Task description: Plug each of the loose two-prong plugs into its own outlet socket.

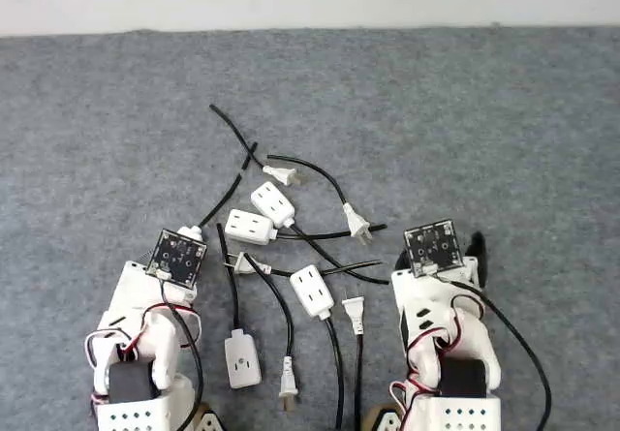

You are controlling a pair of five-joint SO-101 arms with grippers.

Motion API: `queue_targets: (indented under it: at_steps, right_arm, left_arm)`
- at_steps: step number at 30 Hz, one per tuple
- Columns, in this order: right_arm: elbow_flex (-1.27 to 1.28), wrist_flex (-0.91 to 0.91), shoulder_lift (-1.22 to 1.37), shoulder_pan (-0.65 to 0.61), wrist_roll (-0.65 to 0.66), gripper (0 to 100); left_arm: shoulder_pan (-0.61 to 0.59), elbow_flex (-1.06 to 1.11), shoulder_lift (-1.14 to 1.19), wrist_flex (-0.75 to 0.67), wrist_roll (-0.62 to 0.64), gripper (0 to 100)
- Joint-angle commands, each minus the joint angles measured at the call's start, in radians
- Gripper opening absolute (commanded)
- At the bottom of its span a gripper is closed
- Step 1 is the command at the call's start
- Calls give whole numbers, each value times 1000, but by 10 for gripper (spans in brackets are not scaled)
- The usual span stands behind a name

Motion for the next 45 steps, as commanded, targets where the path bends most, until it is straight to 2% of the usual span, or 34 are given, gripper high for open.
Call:
queue_targets:
  at_steps: [1,3,5,22,45]
  right_arm:
    - [14,-50,-12,10,5,303]
    - [14,-48,-8,10,5,364]
    - [14,-48,-7,10,5,379]
    - [14,-48,-7,10,11,251]
    - [14,-48,-7,10,11,246]
  left_arm:
    - [5,-10,-11,-35,-11,36]
    - [5,-10,-11,-35,-11,36]
    - [5,-10,-11,-35,-11,36]
    - [5,-10,-11,-35,-11,36]
    - [5,-10,-11,-35,-11,36]
